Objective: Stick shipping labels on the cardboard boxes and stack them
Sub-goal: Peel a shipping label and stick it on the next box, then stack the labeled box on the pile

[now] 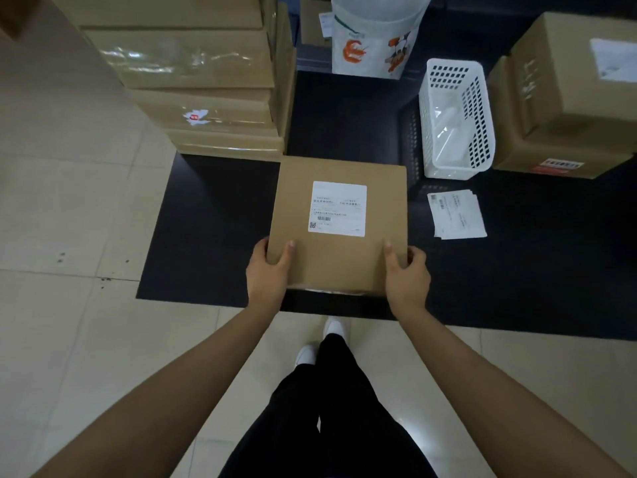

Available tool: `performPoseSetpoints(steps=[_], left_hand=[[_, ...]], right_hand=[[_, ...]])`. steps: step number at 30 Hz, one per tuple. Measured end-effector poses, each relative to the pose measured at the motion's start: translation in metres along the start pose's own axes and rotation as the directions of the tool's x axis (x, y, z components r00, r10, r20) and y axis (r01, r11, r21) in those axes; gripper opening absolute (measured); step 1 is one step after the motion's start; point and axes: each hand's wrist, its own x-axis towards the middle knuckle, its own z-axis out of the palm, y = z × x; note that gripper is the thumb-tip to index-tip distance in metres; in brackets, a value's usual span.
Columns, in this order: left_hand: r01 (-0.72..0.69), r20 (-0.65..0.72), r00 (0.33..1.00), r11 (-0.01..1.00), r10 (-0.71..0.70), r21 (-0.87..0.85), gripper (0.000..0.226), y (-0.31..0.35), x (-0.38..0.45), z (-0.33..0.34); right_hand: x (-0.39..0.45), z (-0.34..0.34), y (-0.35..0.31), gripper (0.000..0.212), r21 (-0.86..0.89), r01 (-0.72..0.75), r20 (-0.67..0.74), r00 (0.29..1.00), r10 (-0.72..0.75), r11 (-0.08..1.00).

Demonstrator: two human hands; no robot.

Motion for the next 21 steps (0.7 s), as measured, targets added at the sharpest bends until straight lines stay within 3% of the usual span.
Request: performPoseSetpoints(steps=[13,21], left_hand=[[0.046,-0.089,0.995,0.995,-0.053,-0.087,0.058,-0.011,-0.003,0.003],[0.013,-0.111,0.994,0.997,-0.021,-0.073,0.058,0.02,-0.032,-0.003]], right_hand=[[-0.016,0.006,0.009,0.06,0.134,-0.046,-0.112,0.992,0.061,0.99],[-0.036,-0.021,-0.016,0.056,0.194,-0.013,-0.172,0.984,0.047,0.981]])
